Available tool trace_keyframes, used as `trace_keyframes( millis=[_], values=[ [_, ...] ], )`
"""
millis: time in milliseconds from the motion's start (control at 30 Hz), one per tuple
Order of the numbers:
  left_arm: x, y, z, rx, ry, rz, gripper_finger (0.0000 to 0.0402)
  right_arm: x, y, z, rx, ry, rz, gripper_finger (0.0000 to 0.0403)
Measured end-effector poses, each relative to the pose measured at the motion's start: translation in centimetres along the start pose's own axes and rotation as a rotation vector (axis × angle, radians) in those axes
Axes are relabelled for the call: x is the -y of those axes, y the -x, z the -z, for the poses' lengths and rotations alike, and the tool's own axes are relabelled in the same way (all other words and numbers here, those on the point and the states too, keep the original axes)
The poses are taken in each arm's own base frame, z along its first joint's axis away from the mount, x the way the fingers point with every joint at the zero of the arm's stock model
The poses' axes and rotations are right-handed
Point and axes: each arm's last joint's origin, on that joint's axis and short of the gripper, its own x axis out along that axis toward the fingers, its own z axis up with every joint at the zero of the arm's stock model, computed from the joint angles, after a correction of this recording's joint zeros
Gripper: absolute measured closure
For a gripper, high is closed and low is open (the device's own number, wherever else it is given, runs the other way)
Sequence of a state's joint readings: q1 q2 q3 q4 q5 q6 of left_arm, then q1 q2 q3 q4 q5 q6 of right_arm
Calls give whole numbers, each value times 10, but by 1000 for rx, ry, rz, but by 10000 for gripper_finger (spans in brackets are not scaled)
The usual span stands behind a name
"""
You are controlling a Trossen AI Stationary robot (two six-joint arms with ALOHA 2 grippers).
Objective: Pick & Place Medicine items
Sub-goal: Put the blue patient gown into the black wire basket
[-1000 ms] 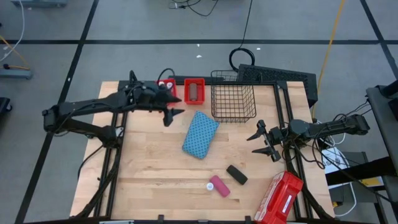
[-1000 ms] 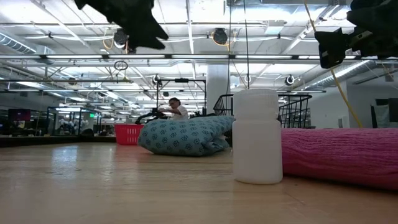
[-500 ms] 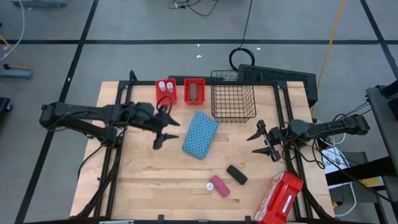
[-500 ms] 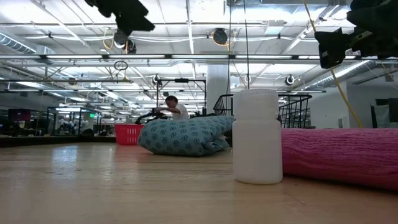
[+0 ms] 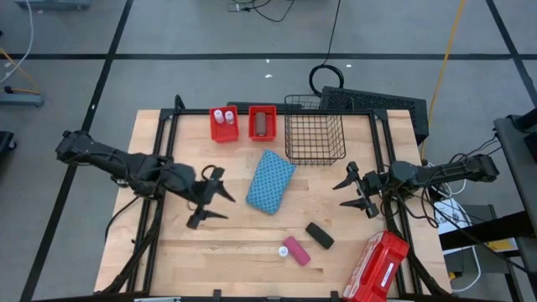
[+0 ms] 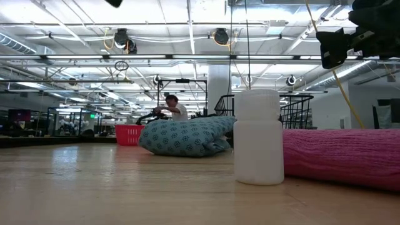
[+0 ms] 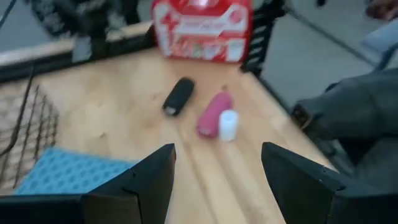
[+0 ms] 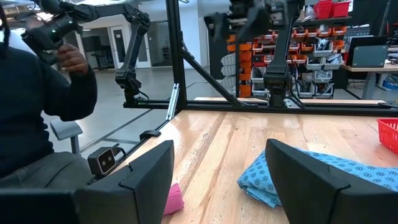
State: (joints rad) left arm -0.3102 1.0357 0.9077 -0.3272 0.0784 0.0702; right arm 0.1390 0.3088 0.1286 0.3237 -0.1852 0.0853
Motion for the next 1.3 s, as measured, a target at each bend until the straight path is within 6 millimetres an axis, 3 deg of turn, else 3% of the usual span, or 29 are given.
trace_keyframes(
  millis=[100,200,433,567,767,967,1133,1300],
  values=[
    [11,6,-8,65,53,51,153,0,0,0,0,0,0,161],
    [20,1,-1,35,130,87,153,0,0,0,0,0,0,161],
    [32,-44,39,-57,197,102,153,0,0,0,-1,0,0,161],
    [39,-69,52,-161,56,49,153,0,0,0,0,0,0,161],
    [53,-114,66,-309,-315,-271,153,0,0,0,-1,0,0,160],
    [45,-161,79,-533,-623,-550,143,0,0,0,0,0,0,160],
    [33,-191,97,-656,-680,-612,106,0,0,0,0,0,0,160],
    [23,-203,111,-701,-626,-605,72,0,0,0,0,0,0,160]
  ],
)
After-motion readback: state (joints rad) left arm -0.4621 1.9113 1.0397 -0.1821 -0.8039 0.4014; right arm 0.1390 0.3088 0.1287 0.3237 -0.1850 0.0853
